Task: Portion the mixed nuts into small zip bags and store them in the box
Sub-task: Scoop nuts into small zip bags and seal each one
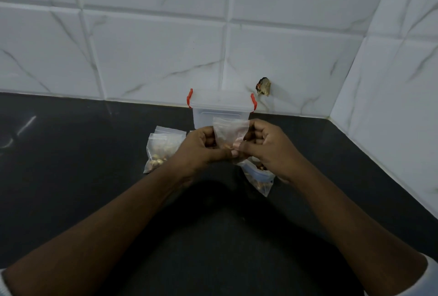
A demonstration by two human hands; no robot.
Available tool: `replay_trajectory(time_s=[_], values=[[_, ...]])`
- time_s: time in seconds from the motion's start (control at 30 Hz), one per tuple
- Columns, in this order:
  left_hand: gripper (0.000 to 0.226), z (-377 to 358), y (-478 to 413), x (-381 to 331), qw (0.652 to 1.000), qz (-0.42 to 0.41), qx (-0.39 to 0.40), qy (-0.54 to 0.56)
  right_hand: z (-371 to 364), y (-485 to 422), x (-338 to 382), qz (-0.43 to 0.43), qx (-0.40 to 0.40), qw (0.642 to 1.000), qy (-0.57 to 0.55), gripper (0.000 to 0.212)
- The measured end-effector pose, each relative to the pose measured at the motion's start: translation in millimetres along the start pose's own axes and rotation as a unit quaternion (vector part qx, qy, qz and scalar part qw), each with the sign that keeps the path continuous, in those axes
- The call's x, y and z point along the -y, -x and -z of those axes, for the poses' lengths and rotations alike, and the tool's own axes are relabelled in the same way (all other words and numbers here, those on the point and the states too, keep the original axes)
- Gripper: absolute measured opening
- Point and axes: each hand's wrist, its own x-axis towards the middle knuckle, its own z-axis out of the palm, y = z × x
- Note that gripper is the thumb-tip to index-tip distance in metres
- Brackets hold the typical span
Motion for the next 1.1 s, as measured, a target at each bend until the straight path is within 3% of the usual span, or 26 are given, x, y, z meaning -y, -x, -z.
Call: replay_trajectory(time_s=[0.17, 0.33, 0.67, 0.8, 1.1], values=[[0.044, 8, -3, -5, 0.999, 0.035, 0.011, 0.021, 1, 1, 2, 0.009, 0.007, 1.0, -0.016, 0.026], [0.048, 7, -1, -7, 0.999, 0.028, -0.016, 0.028, -1, 1, 0, -0.001, 0.05, 0.997, -0.058, 0.041], [0.043, 4, 1, -8, 1.0, 0.003, -0.017, 0.006, -2, 1, 2, 0.009, -0.018, 1.0, -0.002, 0.02], [0.03, 5, 0, -9, 1.0, 0.005, -0.016, 0.004, -4, 1, 3, 0.013, -0.048, 0.998, -0.03, 0.011], [0.031, 4, 0, -12, 0.998, 0.019, -0.043, 0.03, -3, -2, 5, -0.003, -0.086, 0.995, -0.051, 0.006]])
